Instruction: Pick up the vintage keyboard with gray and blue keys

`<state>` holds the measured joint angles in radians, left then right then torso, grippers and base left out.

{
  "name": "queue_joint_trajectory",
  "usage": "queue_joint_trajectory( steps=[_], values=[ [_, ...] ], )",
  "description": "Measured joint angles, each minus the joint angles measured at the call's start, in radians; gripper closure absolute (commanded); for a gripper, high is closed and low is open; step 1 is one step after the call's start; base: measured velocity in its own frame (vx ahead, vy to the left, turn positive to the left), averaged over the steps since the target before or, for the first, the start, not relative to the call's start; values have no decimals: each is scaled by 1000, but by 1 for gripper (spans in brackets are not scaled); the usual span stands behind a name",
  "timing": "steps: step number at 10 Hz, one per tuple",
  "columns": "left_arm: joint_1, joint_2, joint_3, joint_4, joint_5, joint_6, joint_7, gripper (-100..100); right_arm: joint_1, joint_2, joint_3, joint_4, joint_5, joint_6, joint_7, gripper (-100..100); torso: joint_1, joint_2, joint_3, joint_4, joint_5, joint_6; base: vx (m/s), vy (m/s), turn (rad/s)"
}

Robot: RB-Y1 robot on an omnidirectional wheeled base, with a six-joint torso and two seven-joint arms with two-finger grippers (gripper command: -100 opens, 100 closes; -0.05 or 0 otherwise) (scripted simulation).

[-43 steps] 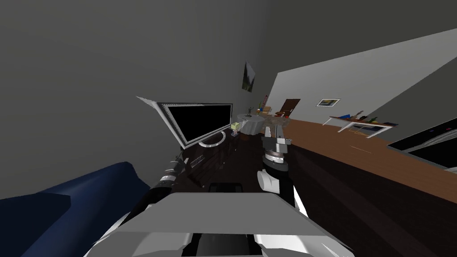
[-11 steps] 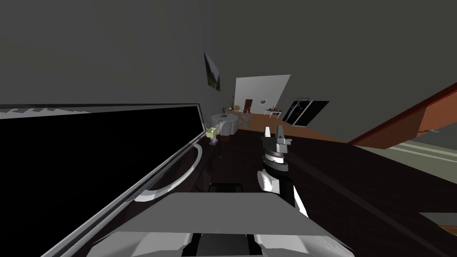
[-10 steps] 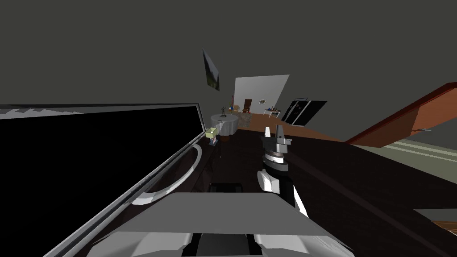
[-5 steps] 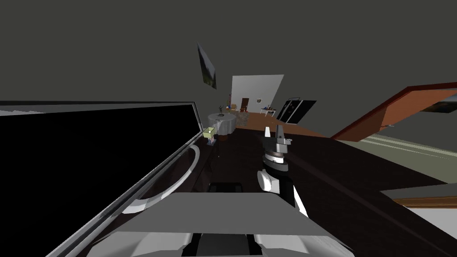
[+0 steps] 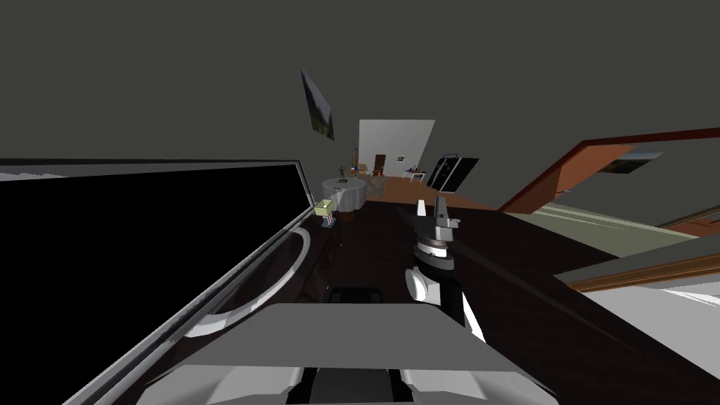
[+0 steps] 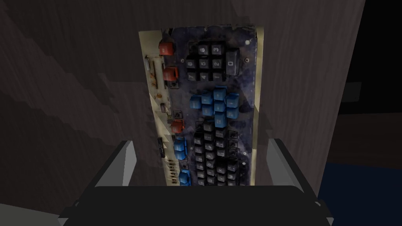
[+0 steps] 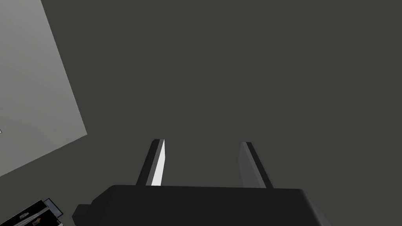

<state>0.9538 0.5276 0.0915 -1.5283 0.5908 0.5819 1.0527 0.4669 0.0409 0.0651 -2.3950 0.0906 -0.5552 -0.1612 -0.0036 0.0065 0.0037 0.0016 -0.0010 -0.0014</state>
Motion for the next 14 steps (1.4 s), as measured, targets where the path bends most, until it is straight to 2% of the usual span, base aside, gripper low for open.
queue_joint_trajectory(
  steps=[1,2,6,7,8,14],
  values=[
    [-19,0,5,20,8,5,0,-100,0,0,0,0,0,0,0,0,0,0,0,0,0,0,-30,-16,-26],
    [-21,0,6,22,9,6,0,100,0,0,0,0,0,0,0,0,1,-2,-1,-1,0,-1,-5,-6,8],
    [-21,-1,5,22,10,7,1,100,0,0,0,0,0,0,0,0,2,-5,-3,-1,0,0,0,0,0],
    [-21,-1,5,22,9,7,0,0,0,0,0,0,0,0,0,0,2,-5,-3,-1,0,0,0,0,0],
    [-21,-1,5,22,9,7,0,100,0,0,0,0,0,0,0,0,2,-5,-3,-1,0,0,59,34,169],
    [101,10,-33,-94,-31,-42,-8,100,0,0,0,0,0,0,0,0,5,-13,-8,-3,0,0,111,44,162]
  ],
)
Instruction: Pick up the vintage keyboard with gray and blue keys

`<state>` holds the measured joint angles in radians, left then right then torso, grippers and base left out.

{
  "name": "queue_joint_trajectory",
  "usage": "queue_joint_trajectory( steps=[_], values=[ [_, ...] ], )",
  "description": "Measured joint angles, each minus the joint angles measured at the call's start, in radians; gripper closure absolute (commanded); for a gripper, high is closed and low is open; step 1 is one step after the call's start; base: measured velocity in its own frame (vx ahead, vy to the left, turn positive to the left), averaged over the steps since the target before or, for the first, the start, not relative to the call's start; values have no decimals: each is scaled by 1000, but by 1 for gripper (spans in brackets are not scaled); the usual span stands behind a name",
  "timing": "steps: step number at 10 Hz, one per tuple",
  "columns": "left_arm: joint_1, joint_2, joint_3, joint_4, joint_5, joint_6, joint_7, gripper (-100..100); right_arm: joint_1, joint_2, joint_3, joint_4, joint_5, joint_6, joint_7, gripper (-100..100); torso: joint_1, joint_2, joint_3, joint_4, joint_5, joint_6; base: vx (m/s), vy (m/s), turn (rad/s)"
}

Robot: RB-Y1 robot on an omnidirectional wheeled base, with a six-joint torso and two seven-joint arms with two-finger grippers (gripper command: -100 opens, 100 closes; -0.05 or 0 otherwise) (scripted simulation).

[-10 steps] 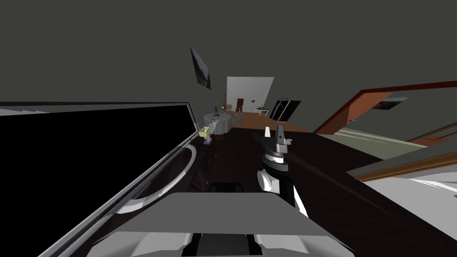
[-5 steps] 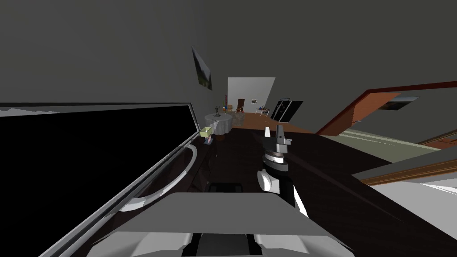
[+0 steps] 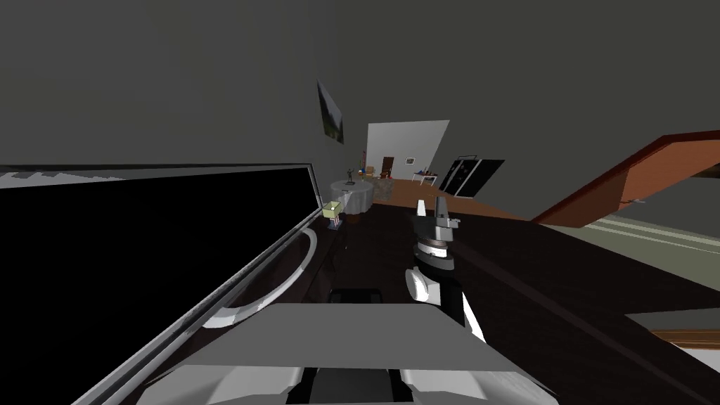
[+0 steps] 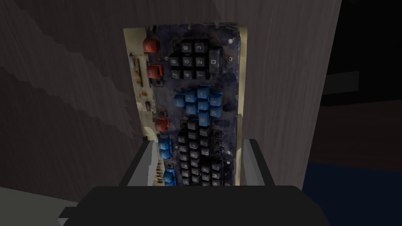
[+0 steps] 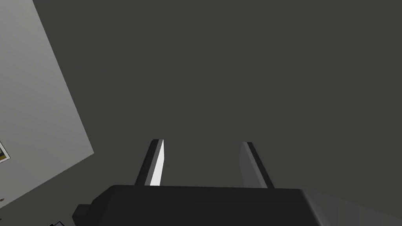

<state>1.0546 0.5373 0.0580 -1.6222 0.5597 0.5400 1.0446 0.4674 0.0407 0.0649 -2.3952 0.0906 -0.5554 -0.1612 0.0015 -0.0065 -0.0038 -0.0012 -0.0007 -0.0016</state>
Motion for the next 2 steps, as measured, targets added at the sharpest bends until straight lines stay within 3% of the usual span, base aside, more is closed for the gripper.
queue_joint_trajectory(
  steps=[1,2],
  values=[
    [15,1,-6,-15,-7,-9,-1,100,0,0,0,0,0,0,0,0,-1,1,1,0,0,0,39,7,21],
    [17,0,-7,-16,-8,-10,-1,0,0,0,0,0,0,0,0,0,-2,4,2,1,0,1,8,2,-5]
  ],
)
